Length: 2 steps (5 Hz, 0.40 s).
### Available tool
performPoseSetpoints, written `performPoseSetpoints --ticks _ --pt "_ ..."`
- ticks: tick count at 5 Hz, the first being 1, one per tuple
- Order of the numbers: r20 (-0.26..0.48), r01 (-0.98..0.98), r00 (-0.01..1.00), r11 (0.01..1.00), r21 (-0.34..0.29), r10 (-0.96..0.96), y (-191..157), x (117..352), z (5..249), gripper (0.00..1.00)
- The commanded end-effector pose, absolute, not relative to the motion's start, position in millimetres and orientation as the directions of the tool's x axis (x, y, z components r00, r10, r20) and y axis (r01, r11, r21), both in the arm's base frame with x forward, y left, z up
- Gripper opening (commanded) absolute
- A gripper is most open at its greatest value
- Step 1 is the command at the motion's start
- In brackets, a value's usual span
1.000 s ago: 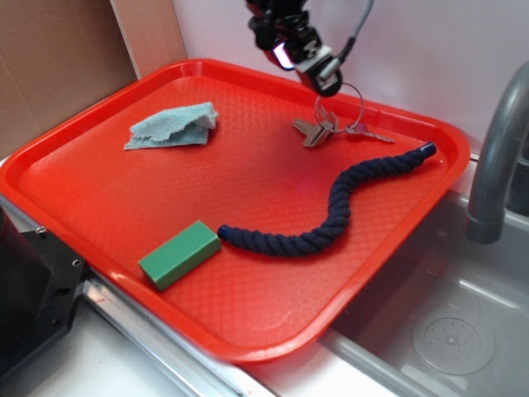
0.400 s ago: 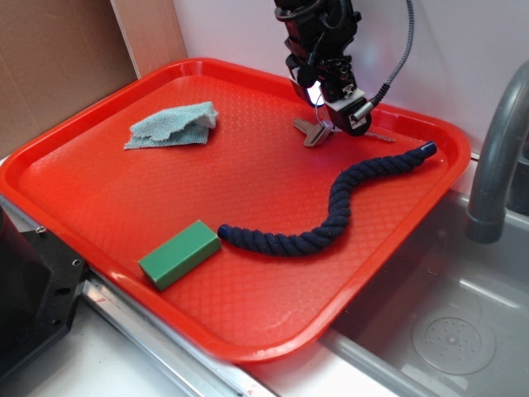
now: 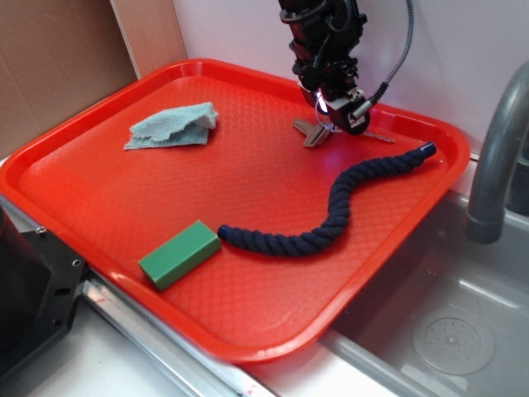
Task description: Grab the silver keys.
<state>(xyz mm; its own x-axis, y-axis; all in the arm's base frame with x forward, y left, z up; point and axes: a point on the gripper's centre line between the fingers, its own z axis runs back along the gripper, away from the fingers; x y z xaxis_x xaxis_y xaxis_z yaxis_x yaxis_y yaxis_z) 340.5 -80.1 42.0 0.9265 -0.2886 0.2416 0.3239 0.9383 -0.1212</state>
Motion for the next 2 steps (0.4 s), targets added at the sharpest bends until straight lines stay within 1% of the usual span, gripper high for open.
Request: performPoseSetpoints --ticks 1,2 --pt "0.254 0.287 0.931 0.955 -0.07 -0.261 -92.7 353.6 53.1 0.0" --pt "0.226 0.25 0.945 0.968 -0.028 -0.237 -90.4 351.5 59.5 0.0"
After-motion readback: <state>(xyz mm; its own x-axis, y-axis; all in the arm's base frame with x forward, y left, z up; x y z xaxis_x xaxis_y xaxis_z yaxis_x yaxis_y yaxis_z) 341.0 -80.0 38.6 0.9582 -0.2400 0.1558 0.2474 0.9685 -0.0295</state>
